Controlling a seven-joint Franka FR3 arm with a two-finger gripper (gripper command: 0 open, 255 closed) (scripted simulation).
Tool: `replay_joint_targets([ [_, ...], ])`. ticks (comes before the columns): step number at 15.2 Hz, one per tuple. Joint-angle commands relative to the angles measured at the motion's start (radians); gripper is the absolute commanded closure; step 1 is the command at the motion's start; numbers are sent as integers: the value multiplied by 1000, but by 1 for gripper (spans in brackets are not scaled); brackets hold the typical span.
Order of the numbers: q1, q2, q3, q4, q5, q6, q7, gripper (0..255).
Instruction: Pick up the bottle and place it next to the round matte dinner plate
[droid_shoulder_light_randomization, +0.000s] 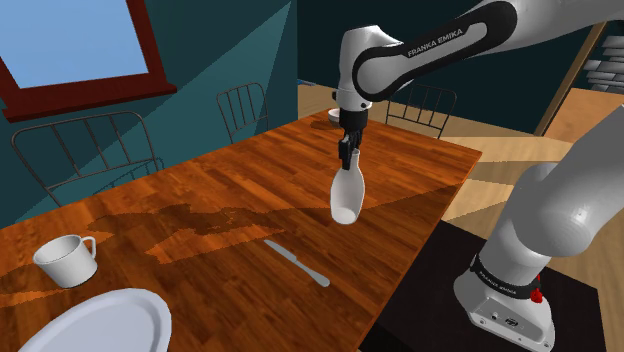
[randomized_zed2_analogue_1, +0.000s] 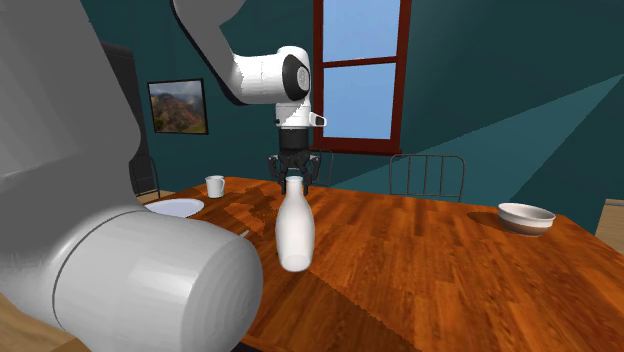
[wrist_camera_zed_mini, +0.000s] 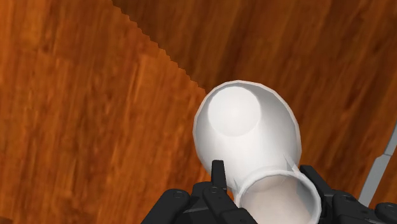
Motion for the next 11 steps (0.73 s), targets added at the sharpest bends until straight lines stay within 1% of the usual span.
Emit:
replay_joint_targets([
  [1,0,-5,0,9,0,-14,0,255],
  [11,0,-39,-2,114,1,-153,-2,255],
])
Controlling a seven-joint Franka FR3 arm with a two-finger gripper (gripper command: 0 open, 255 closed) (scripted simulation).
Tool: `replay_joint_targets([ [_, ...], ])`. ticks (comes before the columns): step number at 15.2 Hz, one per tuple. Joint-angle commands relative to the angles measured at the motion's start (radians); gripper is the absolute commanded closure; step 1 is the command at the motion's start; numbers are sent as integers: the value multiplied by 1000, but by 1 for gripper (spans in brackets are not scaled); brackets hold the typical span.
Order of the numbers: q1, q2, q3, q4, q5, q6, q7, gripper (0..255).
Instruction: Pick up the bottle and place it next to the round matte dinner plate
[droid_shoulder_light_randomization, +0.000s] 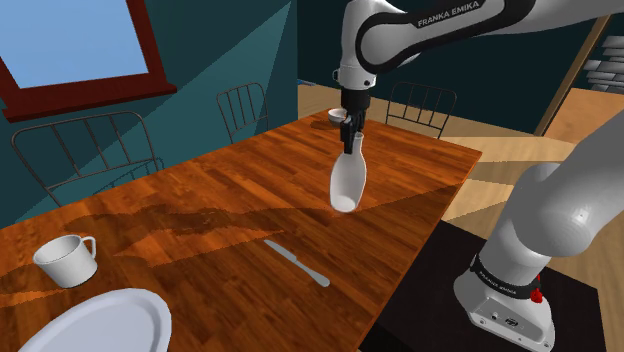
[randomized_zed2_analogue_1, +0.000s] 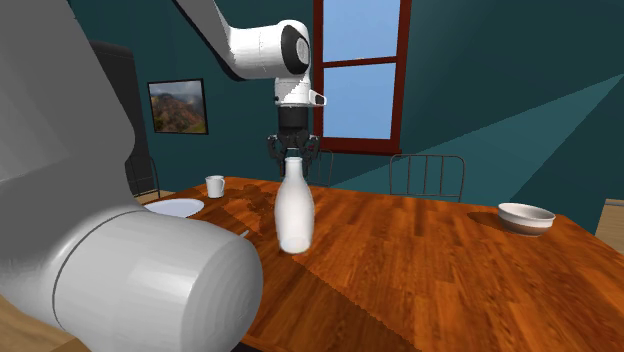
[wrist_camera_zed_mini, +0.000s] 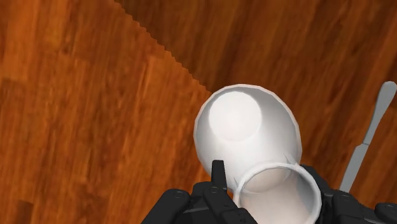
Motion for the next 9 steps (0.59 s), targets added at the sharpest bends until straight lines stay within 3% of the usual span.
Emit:
replay_joint_targets([
  [1,0,-3,-1,24,0,-28,-1,255],
  [9,-1,-12,-2,124,0,-136,-2,255],
])
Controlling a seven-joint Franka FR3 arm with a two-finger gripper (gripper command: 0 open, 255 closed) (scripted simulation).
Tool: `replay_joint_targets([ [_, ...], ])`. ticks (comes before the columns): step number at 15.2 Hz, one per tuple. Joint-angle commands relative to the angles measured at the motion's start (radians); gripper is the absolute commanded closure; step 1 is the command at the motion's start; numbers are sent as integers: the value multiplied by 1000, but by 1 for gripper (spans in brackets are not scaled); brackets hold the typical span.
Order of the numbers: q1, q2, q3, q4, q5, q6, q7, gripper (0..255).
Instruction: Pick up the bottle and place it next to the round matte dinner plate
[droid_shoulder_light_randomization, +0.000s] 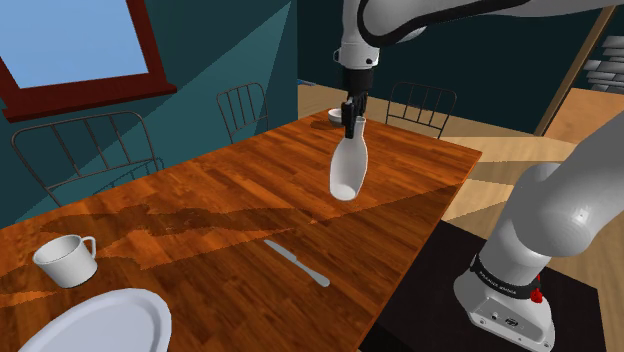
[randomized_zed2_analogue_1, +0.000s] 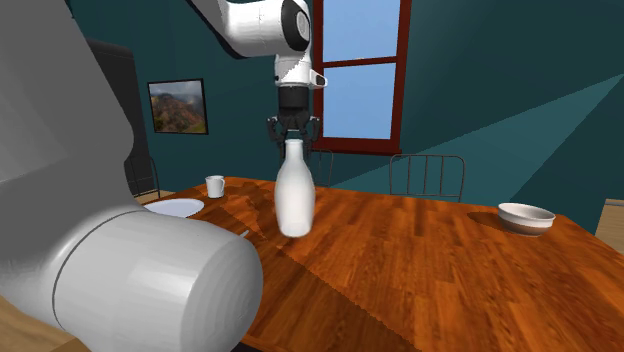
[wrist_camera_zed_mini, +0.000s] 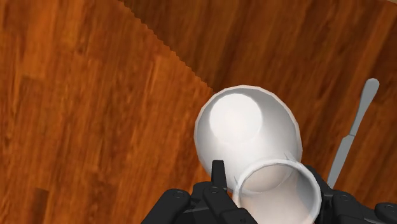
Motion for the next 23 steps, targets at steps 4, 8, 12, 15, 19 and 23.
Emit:
replay_joint_targets([
  [4,0,-5,0,67,0,-72,0,255],
  [8,0,-1,0,125,0,-126,0,255],
  [12,-1,7,-1,186,-1,-180,0,255],
  [15,-1,15,-1,235,-1,-220,0,255],
  [19,-1,28,-1,303,-2,-274,0,255],
  [23,-1,46,-1,375,-3,-329,0,255],
])
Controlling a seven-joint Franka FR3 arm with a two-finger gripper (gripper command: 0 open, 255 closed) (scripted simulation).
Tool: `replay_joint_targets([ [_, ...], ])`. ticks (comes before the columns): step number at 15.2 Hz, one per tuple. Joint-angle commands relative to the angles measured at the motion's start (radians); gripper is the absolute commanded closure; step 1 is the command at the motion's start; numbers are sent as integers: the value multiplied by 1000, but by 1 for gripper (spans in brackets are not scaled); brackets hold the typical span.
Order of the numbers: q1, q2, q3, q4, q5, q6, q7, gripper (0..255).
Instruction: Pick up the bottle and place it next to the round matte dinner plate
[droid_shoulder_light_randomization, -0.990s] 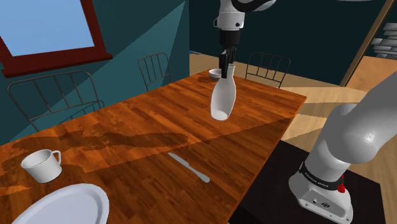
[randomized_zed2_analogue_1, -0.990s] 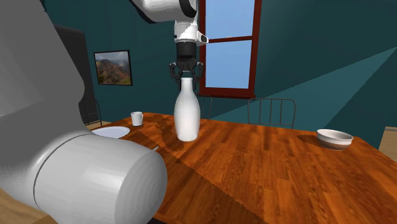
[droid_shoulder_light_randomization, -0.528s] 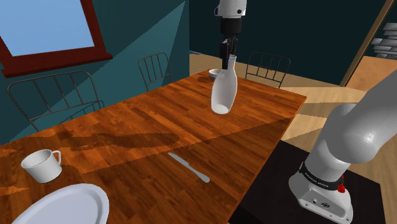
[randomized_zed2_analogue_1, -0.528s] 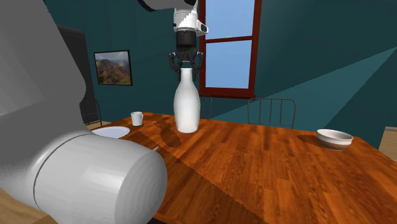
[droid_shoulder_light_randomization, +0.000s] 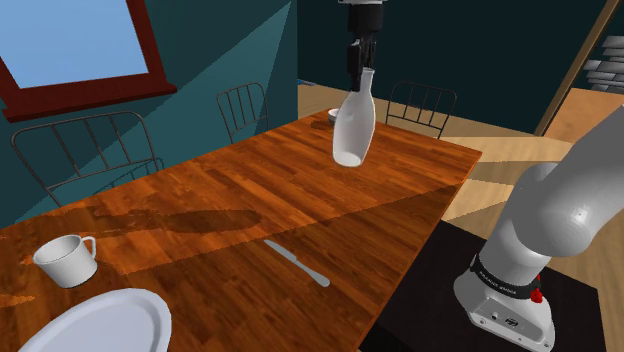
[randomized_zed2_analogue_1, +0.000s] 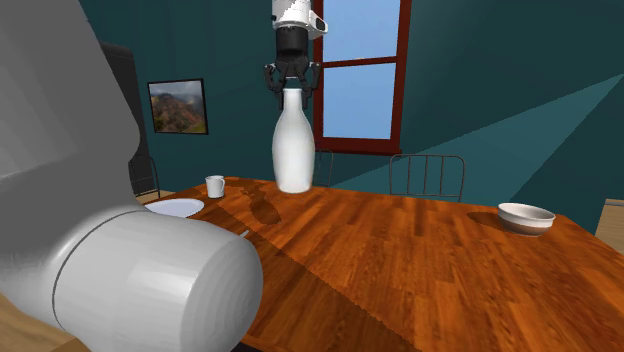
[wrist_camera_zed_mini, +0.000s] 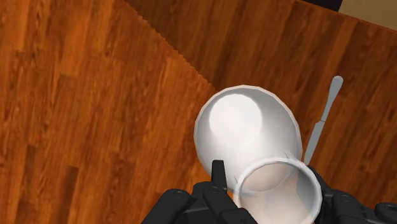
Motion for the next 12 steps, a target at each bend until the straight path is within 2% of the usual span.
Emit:
replay_joint_targets([
  [1,0,11,0,40,-1,-29,0,255],
  [12,-1,84,2,273,-4,-189,2,255],
])
